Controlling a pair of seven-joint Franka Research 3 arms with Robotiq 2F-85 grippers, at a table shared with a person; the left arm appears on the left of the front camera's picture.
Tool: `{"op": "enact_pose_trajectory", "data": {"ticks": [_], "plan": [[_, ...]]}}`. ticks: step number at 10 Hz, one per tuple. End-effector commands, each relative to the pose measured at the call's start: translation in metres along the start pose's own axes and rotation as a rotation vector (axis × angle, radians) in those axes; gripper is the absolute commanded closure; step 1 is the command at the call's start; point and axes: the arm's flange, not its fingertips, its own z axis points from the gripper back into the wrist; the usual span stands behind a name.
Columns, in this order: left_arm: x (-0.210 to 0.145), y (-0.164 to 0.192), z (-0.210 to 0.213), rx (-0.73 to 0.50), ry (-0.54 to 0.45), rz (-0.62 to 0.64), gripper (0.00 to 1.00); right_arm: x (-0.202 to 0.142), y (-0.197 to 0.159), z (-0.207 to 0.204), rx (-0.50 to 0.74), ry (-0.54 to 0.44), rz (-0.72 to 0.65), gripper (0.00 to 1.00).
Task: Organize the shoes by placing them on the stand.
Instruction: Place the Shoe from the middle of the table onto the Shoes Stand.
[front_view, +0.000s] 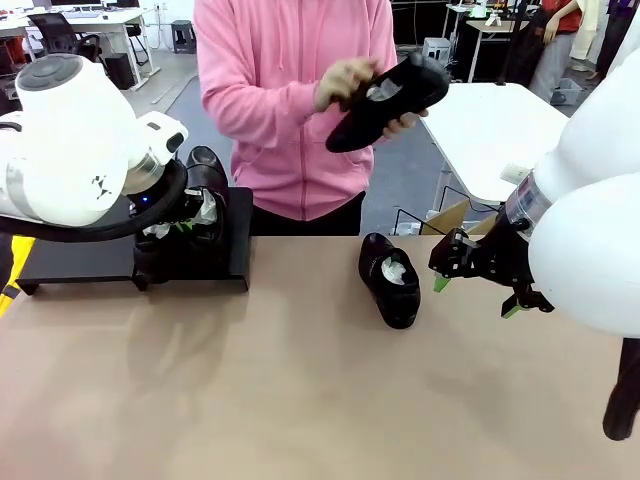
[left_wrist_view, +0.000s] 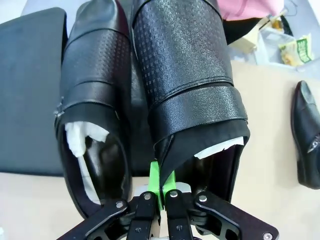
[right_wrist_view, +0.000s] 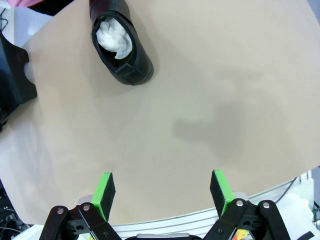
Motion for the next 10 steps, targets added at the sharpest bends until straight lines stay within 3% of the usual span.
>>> {"op": "enact_pose_trajectory", "data": {"ticks": [1, 8, 9, 10], "plan": [[0.014, -0.005, -0.002, 0.045, -0.013, -0.024, 1.00, 0.003, 0.001, -0.002, 0.028, 0.005, 0.017, 0.00], [0.011, -0.005, -0.023, 0.047, 0.030, -0.020, 1.00, 0.003, 0.001, -0.002, 0.028, 0.005, 0.017, 0.00], [0.011, -0.006, -0.023, 0.052, 0.030, -0.019, 0.98, 0.003, 0.001, -0.002, 0.028, 0.005, 0.017, 0.00], [0.011, -0.007, -0.022, 0.059, 0.024, -0.019, 0.78, 0.003, 0.001, -0.002, 0.028, 0.005, 0.017, 0.00]]}}
